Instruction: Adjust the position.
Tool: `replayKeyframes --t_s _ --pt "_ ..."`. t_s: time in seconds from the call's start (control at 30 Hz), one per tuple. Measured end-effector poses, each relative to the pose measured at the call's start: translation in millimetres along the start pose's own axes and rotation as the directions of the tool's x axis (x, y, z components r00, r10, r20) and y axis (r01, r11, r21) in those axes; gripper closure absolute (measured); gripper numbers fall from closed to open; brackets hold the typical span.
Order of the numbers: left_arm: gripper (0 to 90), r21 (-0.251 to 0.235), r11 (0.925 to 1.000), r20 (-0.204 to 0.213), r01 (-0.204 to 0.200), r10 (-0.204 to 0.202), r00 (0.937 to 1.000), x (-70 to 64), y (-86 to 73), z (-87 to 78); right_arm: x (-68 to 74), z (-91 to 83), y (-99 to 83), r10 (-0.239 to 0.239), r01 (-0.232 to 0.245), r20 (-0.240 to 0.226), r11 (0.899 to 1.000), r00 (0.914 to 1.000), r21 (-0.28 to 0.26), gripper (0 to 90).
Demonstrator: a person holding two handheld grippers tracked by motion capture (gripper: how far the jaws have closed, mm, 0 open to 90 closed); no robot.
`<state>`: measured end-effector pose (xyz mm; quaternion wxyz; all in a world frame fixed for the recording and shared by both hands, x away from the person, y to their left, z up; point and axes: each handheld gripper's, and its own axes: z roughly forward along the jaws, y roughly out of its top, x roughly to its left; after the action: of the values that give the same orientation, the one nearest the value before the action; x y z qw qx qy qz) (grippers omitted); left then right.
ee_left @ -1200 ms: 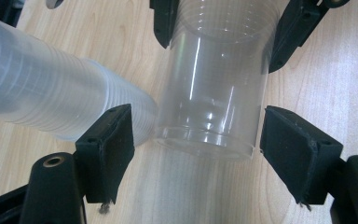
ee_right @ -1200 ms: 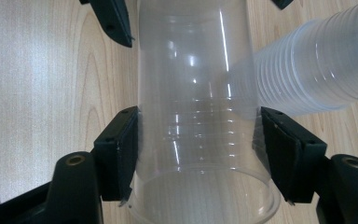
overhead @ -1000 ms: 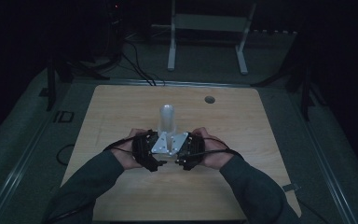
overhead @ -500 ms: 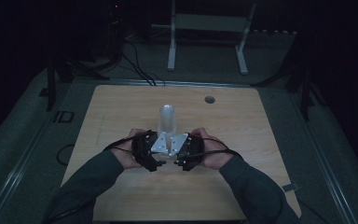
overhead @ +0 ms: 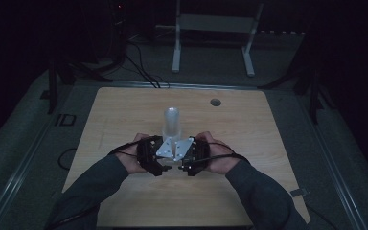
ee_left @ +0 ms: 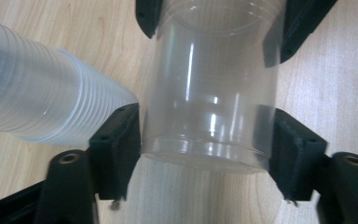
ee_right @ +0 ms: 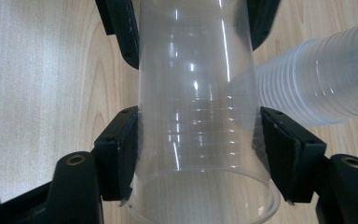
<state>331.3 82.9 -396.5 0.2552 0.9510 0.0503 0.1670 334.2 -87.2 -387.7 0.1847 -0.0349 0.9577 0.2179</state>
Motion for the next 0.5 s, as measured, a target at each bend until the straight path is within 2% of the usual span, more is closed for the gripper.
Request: replayKeyframes --t_s 0.03,0.07,0.1,0.13,0.17,0.23,0.27,0.3,0.33,0.37,0.4,0.5 --pt "36.6 -0.040 0.9981 0.002 0.046 -0.046 0.9990 -3.3 -0.4 2.6 0.0 -0.1 -0.1 0.002 -0.002 0.000 1.000 1.0000 0.000 32.9" --pt "37.6 -0.033 0.9988 0.000 0.037 -0.037 0.9993 -2.8 -0.4 2.2 -0.1 -0.2 -0.1 0.002 -0.002 0.003 1.000 1.0000 0.004 32.3" --pt "38.5 0.013 0.9998 0.005 -0.017 0.017 0.9998 0.9 -0.1 -1.1 0.3 0.2 -0.1 0.005 -0.005 0.007 1.000 1.0000 0.002 31.7" --pt "39.2 0.044 0.9976 0.013 -0.054 0.054 0.9985 3.2 0.2 -3.2 0.4 0.4 -0.1 0.003 -0.003 0.005 1.000 1.0000 0.002 30.6" --pt "39.7 0.041 0.9978 0.012 -0.052 0.051 0.9986 3.1 0.0 -3.2 0.2 1.0 -0.2 -0.004 0.004 0.007 1.000 1.0000 0.000 29.2" --pt "40.3 0.011 0.9998 0.007 -0.016 0.016 0.9998 0.9 -0.9 -1.1 1.1 1.5 0.1 0.015 -0.015 0.004 1.000 0.9999 -0.006 26.9" --pt "40.6 0.021 0.9993 0.009 -0.030 0.030 0.9995 1.4 -1.1 -1.7 0.3 1.5 -0.1 0.010 -0.010 0.008 1.000 0.9999 -0.005 24.9" --pt "40.8 0.010 0.9998 0.007 -0.016 0.016 0.9998 0.5 -1.6 -1.0 -1.6 1.1 -0.6 -0.009 0.009 0.018 1.000 0.9998 0.000 22.7" --pt "41.0 0.010 0.9998 0.007 -0.016 0.016 0.9998 0.5 -1.6 -1.0 -0.4 2.0 -0.5 0.016 -0.016 0.013 1.000 0.9998 -0.007 21.3" --pt "41.0 -0.004 1.0000 0.003 -0.003 0.003 1.0000 -0.4 -2.4 -0.5 -0.4 2.1 -0.7 0.019 -0.019 0.012 1.000 0.9997 -0.007 20.4" --pt "41.0 -0.043 0.9981 -0.003 0.043 -0.043 0.9991 -3.2 -2.9 1.6 -0.3 2.3 -0.8 0.022 -0.022 0.015 1.000 0.9996 -0.009 19.6" --pt "41.1 -0.017 0.9998 -0.005 0.010 -0.010 0.9999 -0.2 -3.9 -1.5 -1.9 0.8 -1.6 0.013 -0.013 0.024 1.000 0.9996 -0.014 15.5"
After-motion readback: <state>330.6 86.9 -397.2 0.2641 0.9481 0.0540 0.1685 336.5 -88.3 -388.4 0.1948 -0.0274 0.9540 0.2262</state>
